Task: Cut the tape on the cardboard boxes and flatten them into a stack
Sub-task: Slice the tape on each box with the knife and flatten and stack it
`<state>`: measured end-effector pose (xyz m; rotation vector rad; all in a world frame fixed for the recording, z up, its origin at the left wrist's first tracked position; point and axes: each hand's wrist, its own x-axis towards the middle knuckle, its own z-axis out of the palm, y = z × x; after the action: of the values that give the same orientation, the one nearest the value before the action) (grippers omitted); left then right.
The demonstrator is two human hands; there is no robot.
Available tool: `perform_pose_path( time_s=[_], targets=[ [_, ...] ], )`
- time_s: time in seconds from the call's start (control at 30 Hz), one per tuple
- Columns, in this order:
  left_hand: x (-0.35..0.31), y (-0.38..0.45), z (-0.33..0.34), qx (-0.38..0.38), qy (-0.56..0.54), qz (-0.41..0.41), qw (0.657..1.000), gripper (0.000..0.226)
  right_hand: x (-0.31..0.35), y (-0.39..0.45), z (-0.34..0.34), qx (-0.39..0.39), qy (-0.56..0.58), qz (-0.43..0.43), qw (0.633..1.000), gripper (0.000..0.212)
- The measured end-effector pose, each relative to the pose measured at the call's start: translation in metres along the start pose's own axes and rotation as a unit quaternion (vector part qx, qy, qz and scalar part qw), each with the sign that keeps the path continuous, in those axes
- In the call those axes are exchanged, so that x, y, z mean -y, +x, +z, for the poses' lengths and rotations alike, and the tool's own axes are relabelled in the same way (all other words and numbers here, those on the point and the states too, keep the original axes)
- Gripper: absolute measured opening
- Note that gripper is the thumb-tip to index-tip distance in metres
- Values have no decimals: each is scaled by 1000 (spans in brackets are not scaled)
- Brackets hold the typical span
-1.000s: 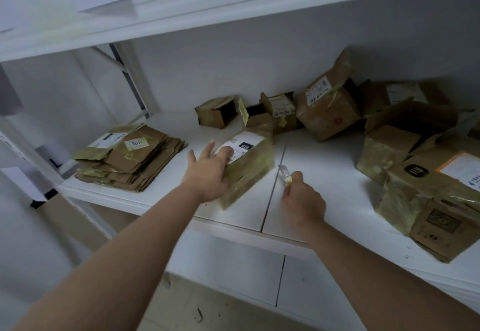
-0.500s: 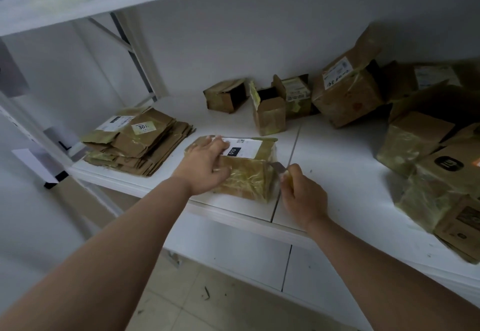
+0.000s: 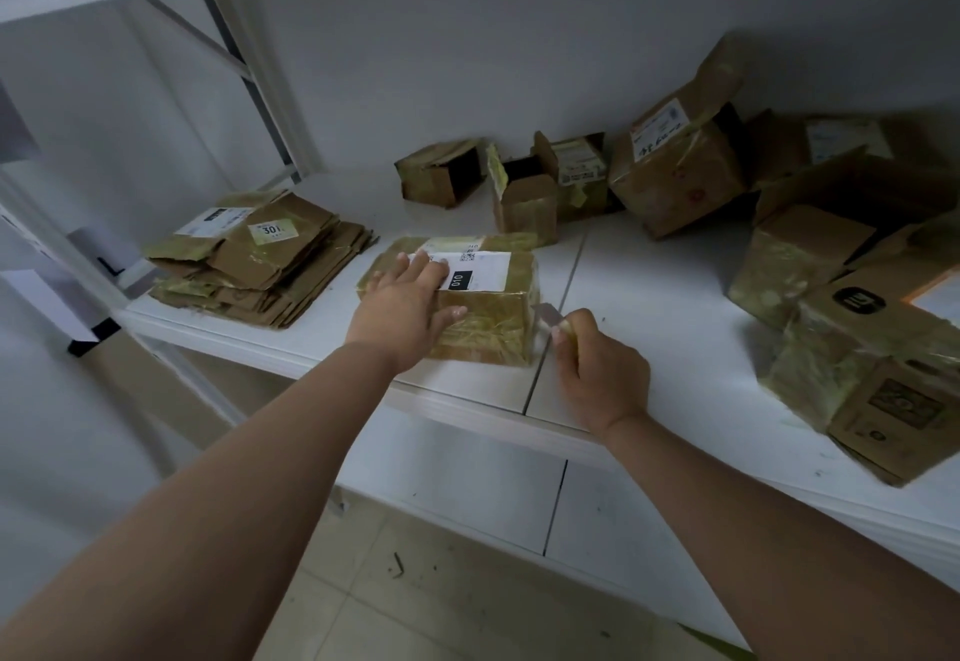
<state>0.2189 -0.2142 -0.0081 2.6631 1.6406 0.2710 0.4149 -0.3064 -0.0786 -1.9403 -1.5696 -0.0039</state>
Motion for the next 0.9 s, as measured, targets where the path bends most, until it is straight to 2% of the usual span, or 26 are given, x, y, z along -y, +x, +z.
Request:
perform_pose_path(
  time_s=[0.13, 0.3, 0.57, 0.77, 0.9],
  targets=[
    [-5, 0, -3, 7, -3, -9, 1000, 53, 1, -1, -2, 19, -31, -7, 999, 26],
    [-7, -2, -5, 4, -8, -15, 1000, 50, 3, -1, 1, 33, -41, -7, 999, 25],
    [-7, 1, 0, 2, 7, -19, 1000, 51, -5, -5, 3, 94, -91, -37, 991, 27],
    [-8, 0, -3, 10, 9, -15, 1000, 50, -4, -7, -2, 155, -126, -67, 978, 20],
    [-13, -1, -3, 4, 20, -41, 999, 46, -6, -10, -7, 129, -103, -33, 986, 22]
  ],
)
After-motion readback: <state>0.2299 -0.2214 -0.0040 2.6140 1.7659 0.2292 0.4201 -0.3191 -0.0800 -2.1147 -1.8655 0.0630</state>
